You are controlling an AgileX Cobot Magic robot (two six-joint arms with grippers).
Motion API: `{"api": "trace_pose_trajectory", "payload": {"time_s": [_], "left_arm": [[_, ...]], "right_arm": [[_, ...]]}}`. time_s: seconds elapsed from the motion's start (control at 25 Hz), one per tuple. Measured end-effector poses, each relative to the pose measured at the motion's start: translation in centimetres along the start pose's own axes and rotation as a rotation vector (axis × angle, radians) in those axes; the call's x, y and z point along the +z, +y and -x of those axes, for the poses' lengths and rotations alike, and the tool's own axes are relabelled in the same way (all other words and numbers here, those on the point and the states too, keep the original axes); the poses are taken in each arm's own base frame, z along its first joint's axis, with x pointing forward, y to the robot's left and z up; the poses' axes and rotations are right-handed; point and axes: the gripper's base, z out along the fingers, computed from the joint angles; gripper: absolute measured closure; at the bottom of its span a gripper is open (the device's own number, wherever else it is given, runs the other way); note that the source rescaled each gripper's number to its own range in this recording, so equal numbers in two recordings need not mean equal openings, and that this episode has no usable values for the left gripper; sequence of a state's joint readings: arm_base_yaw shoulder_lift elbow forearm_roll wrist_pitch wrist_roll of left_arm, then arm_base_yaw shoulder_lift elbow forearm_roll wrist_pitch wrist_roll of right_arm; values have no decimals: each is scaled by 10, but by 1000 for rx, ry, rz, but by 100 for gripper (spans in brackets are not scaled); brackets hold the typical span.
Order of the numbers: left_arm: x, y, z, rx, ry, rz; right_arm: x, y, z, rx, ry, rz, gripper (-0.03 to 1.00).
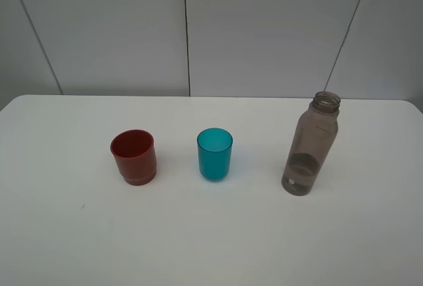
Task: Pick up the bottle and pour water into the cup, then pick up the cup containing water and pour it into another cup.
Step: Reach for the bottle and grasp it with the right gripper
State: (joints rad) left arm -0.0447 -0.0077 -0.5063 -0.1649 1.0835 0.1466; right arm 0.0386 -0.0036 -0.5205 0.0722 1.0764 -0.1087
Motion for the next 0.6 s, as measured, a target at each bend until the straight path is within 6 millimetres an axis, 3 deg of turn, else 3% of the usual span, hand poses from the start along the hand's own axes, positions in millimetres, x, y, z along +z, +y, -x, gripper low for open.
{"api": "trace_pose_trajectory", "payload": {"time_s": [0.6], "left_arm": [[0,0,0,0,0,0]], "right_arm": [[0,0,0,0,0,0,-3]]}}
